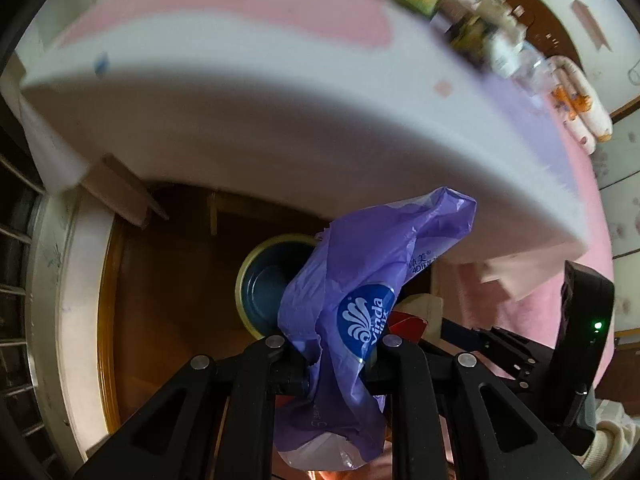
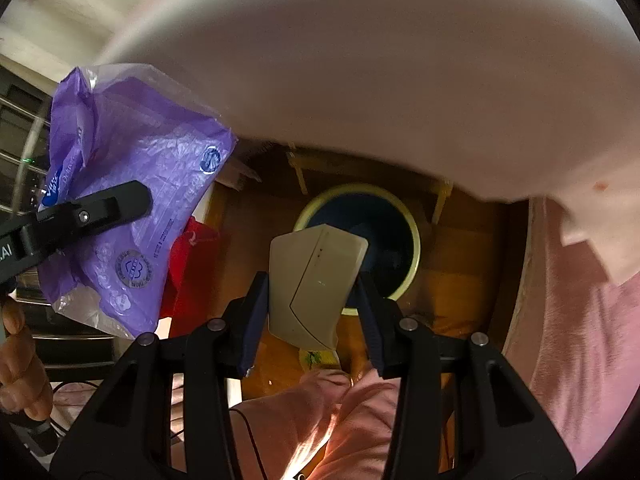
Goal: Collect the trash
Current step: 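Lift the purple bag and beige box and carry both down over the bin, then open both tools to drop the purple bag and beige box into the bin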
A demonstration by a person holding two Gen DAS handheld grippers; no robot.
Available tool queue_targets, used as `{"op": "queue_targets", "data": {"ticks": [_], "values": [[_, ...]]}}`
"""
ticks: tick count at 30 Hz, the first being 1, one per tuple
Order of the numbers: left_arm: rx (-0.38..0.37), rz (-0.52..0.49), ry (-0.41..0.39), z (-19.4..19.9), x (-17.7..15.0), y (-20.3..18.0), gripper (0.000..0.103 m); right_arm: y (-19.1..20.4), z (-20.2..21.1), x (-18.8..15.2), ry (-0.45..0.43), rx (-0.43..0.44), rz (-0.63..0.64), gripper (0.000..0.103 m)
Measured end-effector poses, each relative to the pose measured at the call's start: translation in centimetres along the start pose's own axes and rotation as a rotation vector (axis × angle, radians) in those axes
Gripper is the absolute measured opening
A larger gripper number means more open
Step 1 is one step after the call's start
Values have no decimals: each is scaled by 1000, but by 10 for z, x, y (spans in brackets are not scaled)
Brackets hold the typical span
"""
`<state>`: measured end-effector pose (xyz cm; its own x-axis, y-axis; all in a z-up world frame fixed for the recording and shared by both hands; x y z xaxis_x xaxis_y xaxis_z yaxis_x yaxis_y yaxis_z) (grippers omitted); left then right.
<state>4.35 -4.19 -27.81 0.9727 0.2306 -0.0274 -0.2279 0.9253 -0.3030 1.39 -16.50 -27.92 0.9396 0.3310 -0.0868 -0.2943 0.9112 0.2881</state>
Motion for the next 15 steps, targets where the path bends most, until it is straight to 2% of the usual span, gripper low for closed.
{"op": "queue_targets", "data": {"ticks": [5,15], "values": [[26,21,55,-68,4,18,15,-21,-59,2,40,-19,-36,40],[68,15,79,-173,28,23,15,-64,-162,24,77,-42,-101,40]]}}
Point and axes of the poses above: each gripper's, at about its wrist camera, not at the fingertips, and z roughly against the way its jaws point, y to its left, x to its top, the point moved 9 cm from there along -z, roughly the way its jaws point, and after that the axes turned 15 degrees about y, right-handed, at the moved point
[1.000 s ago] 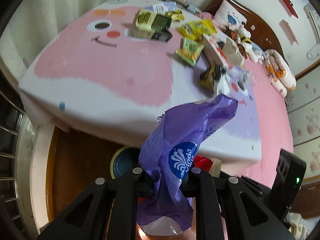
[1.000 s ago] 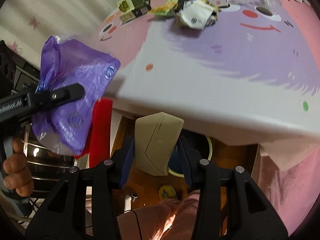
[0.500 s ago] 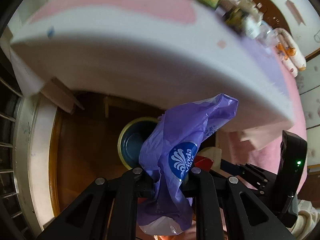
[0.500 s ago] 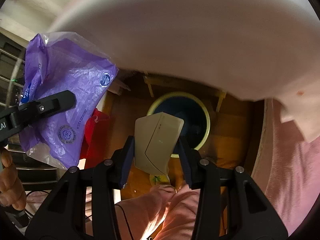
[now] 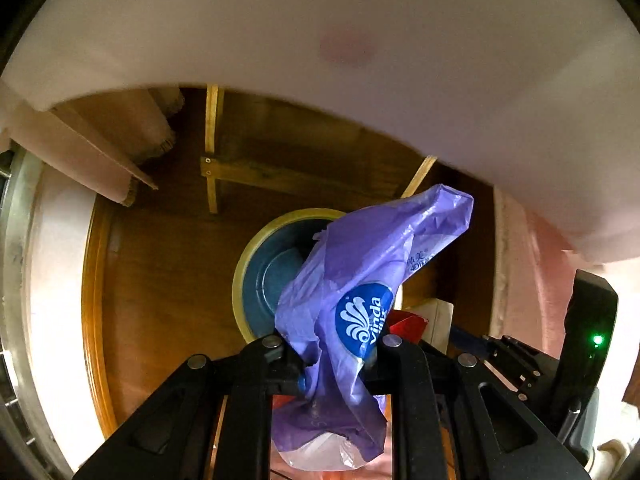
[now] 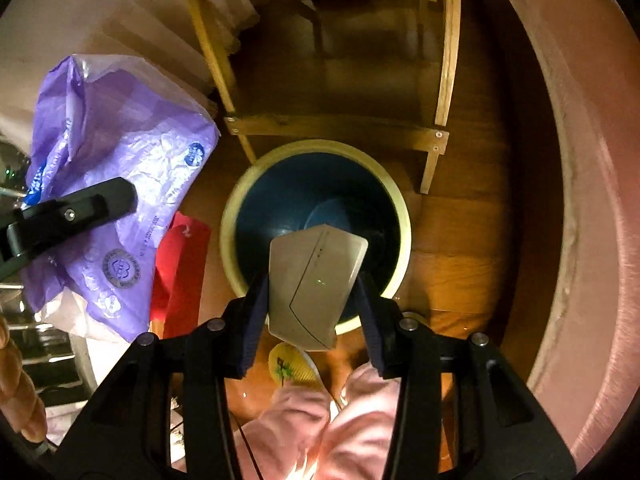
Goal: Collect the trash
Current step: 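Open both tools to drop the purple bag and beige box into the bin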
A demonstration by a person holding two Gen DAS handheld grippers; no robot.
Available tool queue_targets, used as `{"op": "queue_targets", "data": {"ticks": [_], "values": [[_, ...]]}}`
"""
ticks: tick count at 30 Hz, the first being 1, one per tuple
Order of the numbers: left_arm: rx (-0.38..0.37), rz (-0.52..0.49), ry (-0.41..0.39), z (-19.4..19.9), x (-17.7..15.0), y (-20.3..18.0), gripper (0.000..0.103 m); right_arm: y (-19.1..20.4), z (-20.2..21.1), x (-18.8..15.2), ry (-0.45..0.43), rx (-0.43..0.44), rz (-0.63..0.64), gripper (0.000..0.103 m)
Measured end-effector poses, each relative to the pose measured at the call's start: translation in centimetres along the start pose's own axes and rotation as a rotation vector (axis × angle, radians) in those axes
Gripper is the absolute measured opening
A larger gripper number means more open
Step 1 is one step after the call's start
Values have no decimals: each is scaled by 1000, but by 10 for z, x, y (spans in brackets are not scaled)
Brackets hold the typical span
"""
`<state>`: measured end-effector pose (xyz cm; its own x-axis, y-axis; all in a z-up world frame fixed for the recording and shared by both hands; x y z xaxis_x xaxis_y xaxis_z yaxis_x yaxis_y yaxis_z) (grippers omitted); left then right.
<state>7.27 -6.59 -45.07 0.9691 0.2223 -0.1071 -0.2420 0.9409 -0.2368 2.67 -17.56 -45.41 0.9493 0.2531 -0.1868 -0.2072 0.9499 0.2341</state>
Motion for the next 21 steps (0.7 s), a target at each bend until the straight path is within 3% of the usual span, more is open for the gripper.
{"op": "queue_targets", "data": {"ticks": [8,14,16,18,21], "values": [[39,1,0,-50,14,-5,24,-24,-41,11,7,8,-38,40],[63,10,-10,-60,15,6,54,-27,-49,15,1,20,-45,45],[76,16,-19,-62,17,12,78,-27,-44,14,-6,17,-45,53],[85,21,-31,-58,16,16,85,-26,-41,14,-14,24,-48,57],[104,16,-46,-50,15,16,86,-27,-39,16,-27,26,-52,61]]}}
Point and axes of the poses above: each gripper's, at about its wrist camera, not at the fingertips, and z roughly against the way its jaws point, y to its left, x to its top, the point moved 9 cm from there along -z, roughly the way its jaws point, and after that the axes turned 15 degrees about y, right-handed, at the moved point
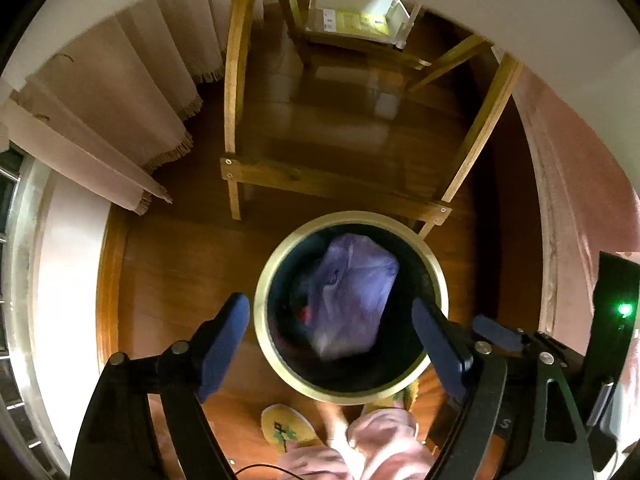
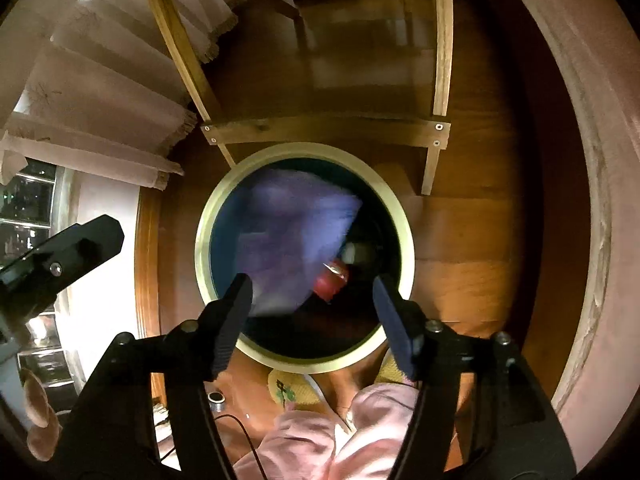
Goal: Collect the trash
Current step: 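Open both tools to drop the purple bag and beige box into the bin, then raise both tools back toward the table items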
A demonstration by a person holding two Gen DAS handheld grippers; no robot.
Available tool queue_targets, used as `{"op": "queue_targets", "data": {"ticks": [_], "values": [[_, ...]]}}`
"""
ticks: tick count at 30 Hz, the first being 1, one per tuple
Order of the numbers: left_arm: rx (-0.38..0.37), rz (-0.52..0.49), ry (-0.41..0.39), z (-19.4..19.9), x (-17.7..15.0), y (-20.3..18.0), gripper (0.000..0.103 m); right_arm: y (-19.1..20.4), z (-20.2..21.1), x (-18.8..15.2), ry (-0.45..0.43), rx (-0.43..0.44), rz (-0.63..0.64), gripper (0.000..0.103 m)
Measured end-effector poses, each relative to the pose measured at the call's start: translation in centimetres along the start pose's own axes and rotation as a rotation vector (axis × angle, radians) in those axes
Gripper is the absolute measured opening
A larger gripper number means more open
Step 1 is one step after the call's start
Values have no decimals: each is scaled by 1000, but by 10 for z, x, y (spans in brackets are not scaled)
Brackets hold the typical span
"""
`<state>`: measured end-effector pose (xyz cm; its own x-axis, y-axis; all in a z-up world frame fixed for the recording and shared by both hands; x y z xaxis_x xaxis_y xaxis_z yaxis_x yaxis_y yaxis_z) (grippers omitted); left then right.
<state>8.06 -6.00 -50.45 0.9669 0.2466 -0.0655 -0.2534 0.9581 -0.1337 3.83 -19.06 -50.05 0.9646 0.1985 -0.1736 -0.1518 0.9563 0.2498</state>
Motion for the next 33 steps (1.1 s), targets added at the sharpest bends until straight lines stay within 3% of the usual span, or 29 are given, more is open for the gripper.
{"op": "queue_targets", "data": {"ticks": [7,14,22,33], "values": [[35,-8,-19,34,-9,4,86,3,24,-6,-21,-5,-14,65],[55,-37,-47,103,-25,2,86,19,86,-24,-47,13,-22,65],[67,-69,-118,226,-39,-3,86,56,192,-52,-91,18,8,65],[119,-94,-247,395,-65,1,86,109,339,-79,-165,-37,148,65]]}}
Point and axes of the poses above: each gripper's, at about its wrist camera, not at the fingertips, and z roughly against the way its jaws point, y to its left, x to its top, the point moved 9 cm from there along -z, roughly the way its jaws point, and after that the axes turned 15 degrees about y, right-handed, at the moved point
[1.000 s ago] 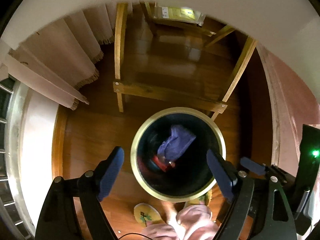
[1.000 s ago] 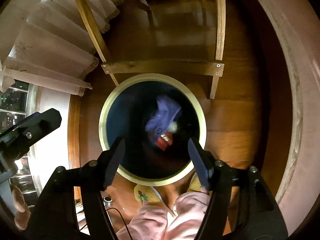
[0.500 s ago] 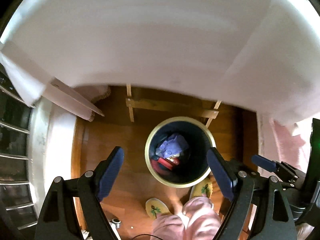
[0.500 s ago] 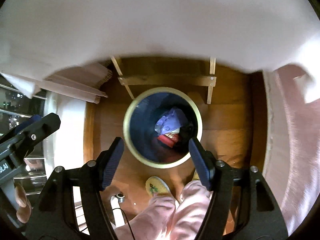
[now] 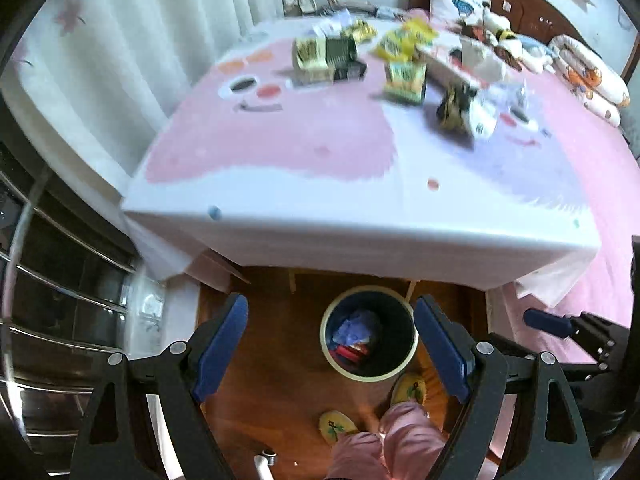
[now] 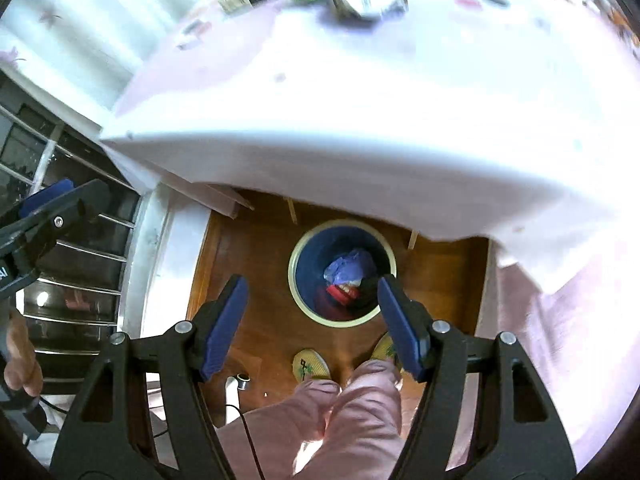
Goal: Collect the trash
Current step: 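Raise both tools back toward the table items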
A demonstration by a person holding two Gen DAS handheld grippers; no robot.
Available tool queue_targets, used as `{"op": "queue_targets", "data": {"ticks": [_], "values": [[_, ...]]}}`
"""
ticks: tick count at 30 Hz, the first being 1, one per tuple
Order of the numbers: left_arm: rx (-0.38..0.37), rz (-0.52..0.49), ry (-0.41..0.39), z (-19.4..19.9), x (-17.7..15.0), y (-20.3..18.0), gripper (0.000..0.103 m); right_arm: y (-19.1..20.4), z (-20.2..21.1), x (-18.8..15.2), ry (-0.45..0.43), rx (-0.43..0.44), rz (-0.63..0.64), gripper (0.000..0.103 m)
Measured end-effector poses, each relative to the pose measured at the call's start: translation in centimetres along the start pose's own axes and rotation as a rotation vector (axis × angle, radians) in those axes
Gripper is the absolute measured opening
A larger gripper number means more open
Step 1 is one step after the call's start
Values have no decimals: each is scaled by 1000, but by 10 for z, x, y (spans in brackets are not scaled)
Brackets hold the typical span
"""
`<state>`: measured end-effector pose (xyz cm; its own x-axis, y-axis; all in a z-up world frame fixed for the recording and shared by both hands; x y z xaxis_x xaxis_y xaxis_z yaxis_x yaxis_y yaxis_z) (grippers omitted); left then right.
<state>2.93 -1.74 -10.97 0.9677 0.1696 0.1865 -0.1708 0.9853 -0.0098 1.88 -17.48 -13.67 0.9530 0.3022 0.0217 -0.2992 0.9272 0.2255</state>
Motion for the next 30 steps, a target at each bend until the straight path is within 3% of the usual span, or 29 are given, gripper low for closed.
{"op": "queue_targets", "data": {"ticks": [8,13,24,30], "values": [[29,28,-101,83,15,21,86,16,83,31,-119,-25,49,65],[46,26,-146,115,26,21,86,14,112,54,-172,-30,59,65],[130,25,-199,137,71,2,86,-15,128,108,-224,-13,79,65],[99,79,-140,115,90,-4,86,-32,121,140,-201,5,78,65]]}}
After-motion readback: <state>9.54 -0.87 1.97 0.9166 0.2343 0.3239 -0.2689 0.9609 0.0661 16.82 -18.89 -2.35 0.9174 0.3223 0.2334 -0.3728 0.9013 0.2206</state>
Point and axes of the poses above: each gripper's, at about its wrist camera, not at the fingertips, and z roughly against the way its jaws point, y to its left, x to its top, the point moved 9 cm from there along -z, roughly the way its jaws point, and after that the axes turned 15 degrees about y, right-handed, at the moved point
